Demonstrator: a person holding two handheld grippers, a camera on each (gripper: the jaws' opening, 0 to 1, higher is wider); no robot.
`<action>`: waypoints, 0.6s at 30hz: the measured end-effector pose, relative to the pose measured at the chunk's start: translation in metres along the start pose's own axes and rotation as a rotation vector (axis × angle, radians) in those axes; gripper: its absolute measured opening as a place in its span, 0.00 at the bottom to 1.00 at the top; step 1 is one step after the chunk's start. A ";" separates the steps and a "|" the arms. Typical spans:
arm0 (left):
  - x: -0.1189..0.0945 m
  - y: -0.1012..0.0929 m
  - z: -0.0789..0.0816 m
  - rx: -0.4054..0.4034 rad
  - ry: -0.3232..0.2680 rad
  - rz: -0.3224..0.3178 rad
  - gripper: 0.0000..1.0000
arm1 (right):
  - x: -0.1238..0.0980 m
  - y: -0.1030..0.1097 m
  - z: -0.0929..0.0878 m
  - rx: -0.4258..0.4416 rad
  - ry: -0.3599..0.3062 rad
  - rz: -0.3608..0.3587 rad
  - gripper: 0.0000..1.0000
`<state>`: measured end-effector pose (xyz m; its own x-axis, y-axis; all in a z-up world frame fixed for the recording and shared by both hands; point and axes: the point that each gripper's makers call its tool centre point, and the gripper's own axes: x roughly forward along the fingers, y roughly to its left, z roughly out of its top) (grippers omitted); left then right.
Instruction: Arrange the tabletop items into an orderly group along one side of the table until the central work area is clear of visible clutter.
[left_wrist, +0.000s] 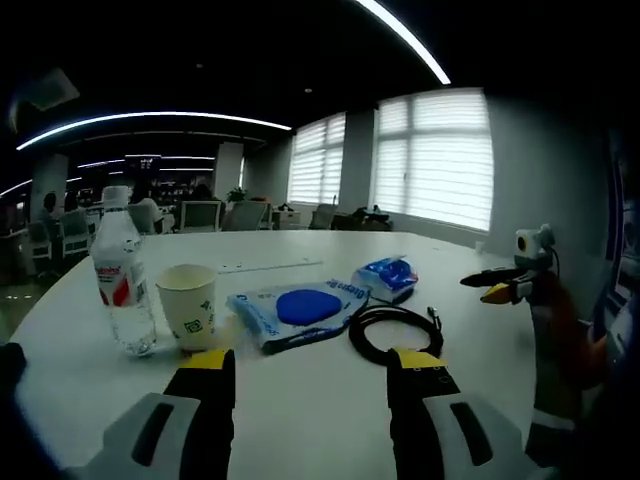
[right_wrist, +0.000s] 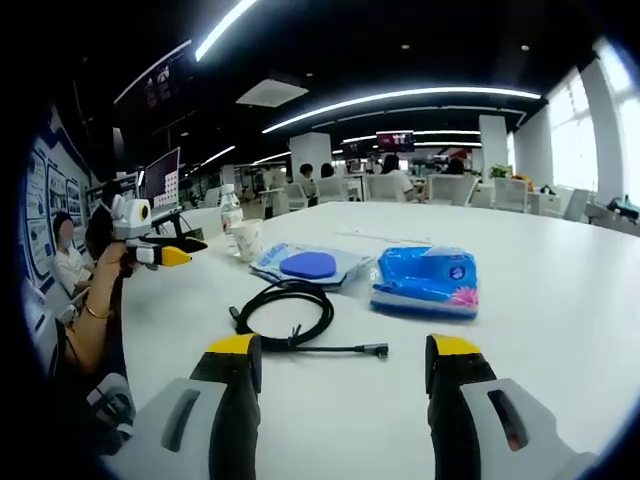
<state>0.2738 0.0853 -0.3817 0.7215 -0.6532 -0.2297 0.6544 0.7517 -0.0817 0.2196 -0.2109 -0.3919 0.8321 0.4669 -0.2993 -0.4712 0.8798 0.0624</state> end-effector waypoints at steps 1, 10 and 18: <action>-0.002 0.000 -0.002 -0.002 -0.006 0.003 0.61 | -0.001 0.001 -0.002 0.001 0.001 0.001 0.64; -0.020 -0.003 -0.018 0.000 -0.028 0.055 0.61 | -0.016 -0.003 -0.019 0.015 0.000 -0.021 0.62; -0.036 -0.010 -0.023 -0.014 -0.080 0.102 0.60 | -0.035 -0.002 -0.030 0.034 -0.026 -0.050 0.60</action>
<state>0.2362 0.1028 -0.3946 0.8003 -0.5779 -0.1596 0.5738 0.8155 -0.0758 0.1827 -0.2315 -0.4097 0.8619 0.4238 -0.2784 -0.4189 0.9045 0.0803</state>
